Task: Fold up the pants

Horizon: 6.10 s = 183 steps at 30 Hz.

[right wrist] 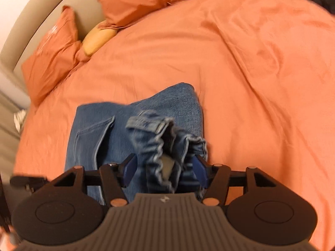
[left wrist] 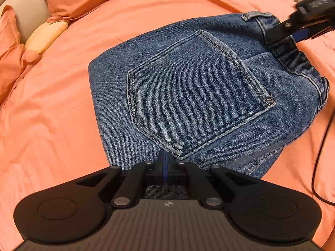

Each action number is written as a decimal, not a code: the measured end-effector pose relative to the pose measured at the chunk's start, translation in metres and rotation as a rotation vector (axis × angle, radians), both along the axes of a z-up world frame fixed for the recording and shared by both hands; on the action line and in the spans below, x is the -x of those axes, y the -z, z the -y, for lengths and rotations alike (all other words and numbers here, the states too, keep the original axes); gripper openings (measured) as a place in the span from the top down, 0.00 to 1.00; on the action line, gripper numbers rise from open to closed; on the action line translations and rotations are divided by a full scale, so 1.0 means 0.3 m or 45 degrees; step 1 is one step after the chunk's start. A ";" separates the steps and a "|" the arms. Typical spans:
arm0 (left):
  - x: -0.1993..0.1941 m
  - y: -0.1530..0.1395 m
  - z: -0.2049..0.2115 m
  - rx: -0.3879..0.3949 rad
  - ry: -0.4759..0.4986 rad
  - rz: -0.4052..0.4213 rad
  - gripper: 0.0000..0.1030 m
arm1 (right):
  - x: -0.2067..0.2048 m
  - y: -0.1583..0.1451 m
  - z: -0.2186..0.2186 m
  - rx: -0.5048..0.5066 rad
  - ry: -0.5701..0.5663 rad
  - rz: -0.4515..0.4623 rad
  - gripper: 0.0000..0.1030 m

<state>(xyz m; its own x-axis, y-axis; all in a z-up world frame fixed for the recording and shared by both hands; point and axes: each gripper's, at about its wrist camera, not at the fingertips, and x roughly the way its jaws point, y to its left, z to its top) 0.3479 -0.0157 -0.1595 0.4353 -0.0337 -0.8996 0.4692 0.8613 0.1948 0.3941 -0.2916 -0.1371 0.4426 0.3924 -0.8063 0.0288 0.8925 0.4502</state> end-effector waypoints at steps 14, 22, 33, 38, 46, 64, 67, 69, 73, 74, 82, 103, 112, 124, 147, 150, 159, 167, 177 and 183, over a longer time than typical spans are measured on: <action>-0.001 -0.028 -0.050 0.105 -0.052 0.051 1.00 | -0.088 -0.260 -0.157 0.067 -0.245 0.340 0.87; -0.010 -0.003 -0.044 0.160 -0.028 0.024 1.00 | -0.172 -0.014 -0.034 0.117 -0.093 0.074 0.89; 0.008 -0.055 -0.041 0.192 -0.013 0.075 0.83 | -0.118 -0.097 -0.106 0.365 -0.189 0.183 0.67; 0.050 -0.087 -0.045 0.216 -0.002 0.121 0.75 | 0.072 -0.217 -0.147 0.468 -0.398 0.373 0.69; 0.120 -0.047 -0.109 0.204 -0.060 0.120 0.68 | 0.227 -0.117 -0.210 0.677 -0.569 0.382 0.72; 0.131 -0.085 -0.268 0.378 -0.314 0.176 0.28 | 0.313 -0.101 -0.031 0.200 0.016 0.291 0.31; 0.082 -0.069 -0.336 0.486 -0.426 0.122 0.28 | 0.315 -0.025 0.027 0.045 0.135 0.184 0.31; 0.047 -0.052 -0.375 0.577 -0.477 0.074 0.26 | 0.295 0.027 0.057 -0.032 0.205 0.129 0.31; -0.020 -0.012 -0.415 0.690 -0.546 0.006 0.21 | 0.257 0.111 0.096 -0.187 0.269 0.060 0.23; -0.038 0.000 -0.420 0.712 -0.566 -0.006 0.21 | 0.248 0.122 0.098 -0.210 0.272 0.065 0.21; -0.159 0.113 -0.445 0.920 -0.647 -0.122 0.22 | 0.190 0.218 0.138 -0.451 0.314 0.021 0.21; -0.053 -0.096 -0.544 0.872 -0.559 -0.008 0.78 | 0.227 -0.015 -0.029 -0.456 0.123 0.170 0.61; 0.146 -0.263 -0.905 0.765 -0.634 0.106 0.78 | 0.238 -0.081 -0.448 -0.572 -0.089 0.171 0.62; 0.337 -0.261 -1.378 0.689 -0.838 0.204 0.78 | 0.280 -0.065 -1.053 -0.584 -0.345 0.146 0.62; 0.372 -0.009 -1.451 0.594 -0.716 0.154 0.76 | 0.271 0.207 -1.203 -0.355 -0.342 -0.067 0.59; 0.368 -0.011 -1.445 0.576 -0.722 0.148 0.75 | 0.260 0.196 -1.221 -0.321 -0.328 -0.080 0.58; 0.431 -0.113 -1.401 0.434 -0.779 0.215 0.64 | 0.287 0.038 -1.289 -0.026 -0.385 0.064 0.40; 0.605 -0.157 -1.348 0.314 -0.697 0.176 0.78 | 0.417 -0.155 -1.378 0.263 -0.537 0.471 0.59; 0.617 0.009 -1.316 0.219 -0.655 -0.079 0.87 | 0.384 0.027 -1.460 0.412 -0.660 0.338 0.89; 0.607 -0.069 -1.327 0.214 -0.597 -0.042 0.88 | 0.360 -0.082 -1.473 0.421 -0.714 0.379 0.89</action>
